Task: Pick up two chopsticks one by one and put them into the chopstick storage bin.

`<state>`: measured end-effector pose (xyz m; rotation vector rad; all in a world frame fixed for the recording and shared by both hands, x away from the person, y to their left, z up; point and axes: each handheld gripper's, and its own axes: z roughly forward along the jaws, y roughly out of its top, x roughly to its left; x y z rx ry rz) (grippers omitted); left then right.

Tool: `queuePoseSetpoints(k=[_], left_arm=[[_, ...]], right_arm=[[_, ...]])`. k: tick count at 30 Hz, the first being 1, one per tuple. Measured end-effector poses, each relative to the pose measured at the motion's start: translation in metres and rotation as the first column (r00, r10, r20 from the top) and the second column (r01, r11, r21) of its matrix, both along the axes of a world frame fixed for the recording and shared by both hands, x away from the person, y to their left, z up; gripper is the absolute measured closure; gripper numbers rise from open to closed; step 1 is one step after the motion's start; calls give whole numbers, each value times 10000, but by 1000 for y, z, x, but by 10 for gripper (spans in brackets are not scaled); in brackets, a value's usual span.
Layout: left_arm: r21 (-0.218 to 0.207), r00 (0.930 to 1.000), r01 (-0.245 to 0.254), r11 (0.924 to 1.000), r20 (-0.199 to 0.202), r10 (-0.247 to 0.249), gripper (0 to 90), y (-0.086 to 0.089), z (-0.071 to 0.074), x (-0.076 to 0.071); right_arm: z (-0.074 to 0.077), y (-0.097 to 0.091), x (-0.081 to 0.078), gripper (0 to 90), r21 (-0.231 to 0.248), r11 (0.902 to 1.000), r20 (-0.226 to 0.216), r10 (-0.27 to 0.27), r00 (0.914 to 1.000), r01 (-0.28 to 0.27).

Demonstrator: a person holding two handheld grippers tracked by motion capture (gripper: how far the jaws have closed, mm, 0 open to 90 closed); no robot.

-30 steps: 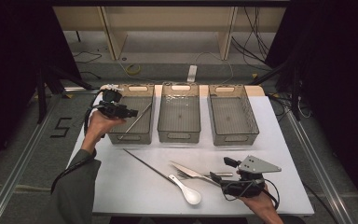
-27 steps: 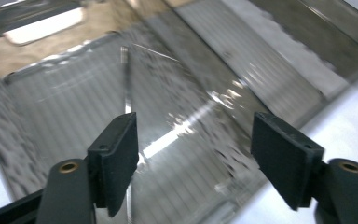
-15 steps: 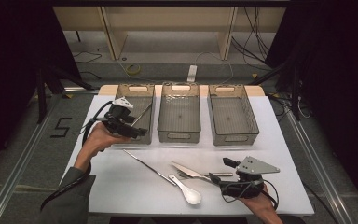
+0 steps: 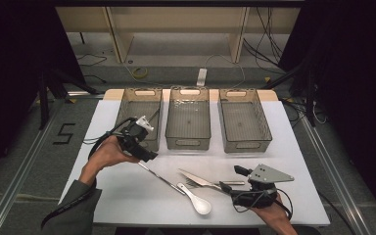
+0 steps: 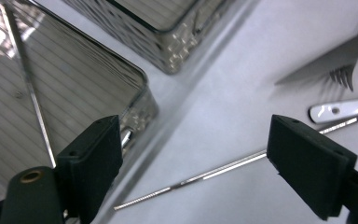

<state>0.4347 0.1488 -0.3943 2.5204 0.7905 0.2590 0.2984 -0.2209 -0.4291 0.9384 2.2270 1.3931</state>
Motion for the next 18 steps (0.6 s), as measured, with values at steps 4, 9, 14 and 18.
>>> queuePoseSetpoints(k=[4, 9, 14, 18], left_arm=[[491, 9987, 322, 9983, -415, -302, 187, -6, -13, -4], [996, 9946, 760, 9921, -783, -684, 193, -14, -26, -7], [1438, 9888, 1091, 9836, -1172, -926, 242, -18, -37, -9], [1543, 9877, 1160, 9812, -1221, -976, 290, -18, -42, -9]], right_arm=[[0, 0, 0, 275, -4, 10000, -5, 0, 10000, 0], [0, 0, 0, 275, -9, 10000, 1, -1, 10000, 1], [0, 0, 0, 275, -26, 10000, -19, 15, 10000, -15], [0, 0, 0, 275, -17, 10000, -33, 18, 10000, -18]])
